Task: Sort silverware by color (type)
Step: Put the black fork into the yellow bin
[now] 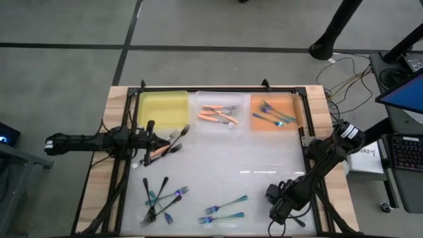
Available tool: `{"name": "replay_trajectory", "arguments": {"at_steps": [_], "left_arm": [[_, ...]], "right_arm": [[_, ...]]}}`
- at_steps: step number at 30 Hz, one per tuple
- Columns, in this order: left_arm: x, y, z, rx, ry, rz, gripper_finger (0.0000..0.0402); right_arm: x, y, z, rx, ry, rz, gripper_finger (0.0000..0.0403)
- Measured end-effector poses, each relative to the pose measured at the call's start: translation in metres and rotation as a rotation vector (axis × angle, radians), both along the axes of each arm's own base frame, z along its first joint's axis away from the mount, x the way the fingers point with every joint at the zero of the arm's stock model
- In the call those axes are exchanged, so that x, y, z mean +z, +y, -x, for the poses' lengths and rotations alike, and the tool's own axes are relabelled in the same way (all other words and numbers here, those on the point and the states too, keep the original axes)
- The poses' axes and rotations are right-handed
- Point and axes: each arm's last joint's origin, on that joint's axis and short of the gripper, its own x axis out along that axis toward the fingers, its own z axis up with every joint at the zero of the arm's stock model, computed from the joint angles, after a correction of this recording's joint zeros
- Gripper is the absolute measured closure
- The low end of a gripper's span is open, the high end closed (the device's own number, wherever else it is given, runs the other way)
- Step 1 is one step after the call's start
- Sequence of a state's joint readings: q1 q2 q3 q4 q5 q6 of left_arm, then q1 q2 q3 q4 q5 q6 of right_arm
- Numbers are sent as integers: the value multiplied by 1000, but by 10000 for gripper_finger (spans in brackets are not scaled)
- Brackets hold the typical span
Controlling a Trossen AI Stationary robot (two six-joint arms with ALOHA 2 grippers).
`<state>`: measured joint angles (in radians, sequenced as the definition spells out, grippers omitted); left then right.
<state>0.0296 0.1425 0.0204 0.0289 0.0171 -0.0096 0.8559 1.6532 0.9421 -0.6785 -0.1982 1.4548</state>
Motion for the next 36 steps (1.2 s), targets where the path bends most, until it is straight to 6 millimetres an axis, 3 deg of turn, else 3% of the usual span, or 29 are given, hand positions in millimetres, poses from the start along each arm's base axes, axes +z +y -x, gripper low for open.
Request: {"name": "replay_trajectory", "arguments": {"at_steps": [6,14,25,36], "left_arm": [[0,0,0,0,0,0,402],[0,0,0,0,0,0,402],[0,0,0,0,0,0,402],[0,0,0,0,0,0,402]], "right_arm": [[-1,-1,0,-28,8,21,301],[-2,-7,4,-29,51,83,386],[6,-12,-6,24,38,86,393],[26,-28,-36,135,-231,246,394]]}}
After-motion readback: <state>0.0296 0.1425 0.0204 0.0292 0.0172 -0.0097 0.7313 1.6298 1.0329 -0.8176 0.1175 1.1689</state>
